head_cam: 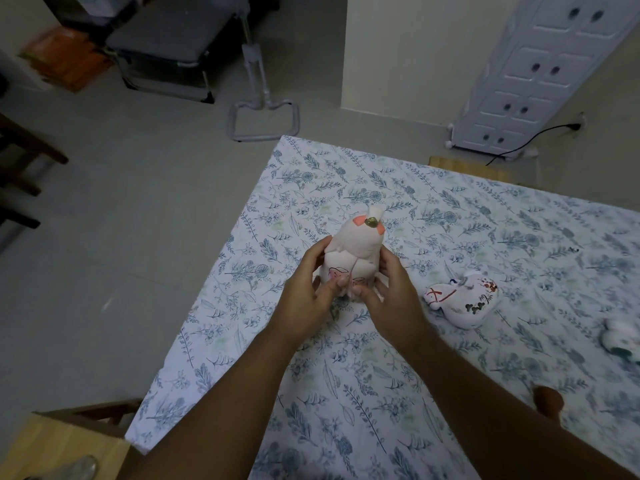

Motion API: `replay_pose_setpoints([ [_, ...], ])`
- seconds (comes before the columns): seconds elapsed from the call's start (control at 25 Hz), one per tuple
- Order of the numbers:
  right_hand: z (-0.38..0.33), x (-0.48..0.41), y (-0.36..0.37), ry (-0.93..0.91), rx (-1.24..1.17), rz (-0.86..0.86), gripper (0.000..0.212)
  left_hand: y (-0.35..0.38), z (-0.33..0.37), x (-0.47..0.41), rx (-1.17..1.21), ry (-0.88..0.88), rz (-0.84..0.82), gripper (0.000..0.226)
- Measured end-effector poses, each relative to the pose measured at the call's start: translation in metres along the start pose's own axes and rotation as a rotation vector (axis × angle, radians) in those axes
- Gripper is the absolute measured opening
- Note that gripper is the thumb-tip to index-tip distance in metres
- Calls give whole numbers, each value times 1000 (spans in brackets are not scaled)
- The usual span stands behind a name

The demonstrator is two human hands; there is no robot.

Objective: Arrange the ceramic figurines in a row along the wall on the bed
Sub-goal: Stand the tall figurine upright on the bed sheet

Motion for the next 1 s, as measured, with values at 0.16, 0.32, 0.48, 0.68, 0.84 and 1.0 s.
replay_pose_setpoints([
  [0.16, -29, 0, -7, -47, 221, -84, 54, -7, 14, 11, -213, -27, 121, 66],
  [0.32, -44, 31, -54, -60, 802, -27, 60, 2, 36, 62, -363, 53, 360, 55],
  [0.48, -37, 70, -118, -31, 921, -20, 58, 84, 49, 93, -441, 124, 228, 54],
  [0.68, 0, 111, -215, 123, 1000, 30, 54, 185, 54, 58, -536, 50, 48, 48],
  [0.84, 40, 126, -297, 256, 1021, 86, 51, 235, 51, 10, -657, 11, -20, 42],
  [1.0, 85, 128, -377, 431, 909, 196, 50, 245, 35, -31, -823, -156, 14, 40],
])
Point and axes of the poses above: each hand's wrist, its own x-axis away from the middle knuckle, its own y-axis out of the palm, z = x × y, the point moved 9 cm from there along -x, towards the middle knuckle, and after that the axes turned 10 degrees about -y, right-handed, at the moved point
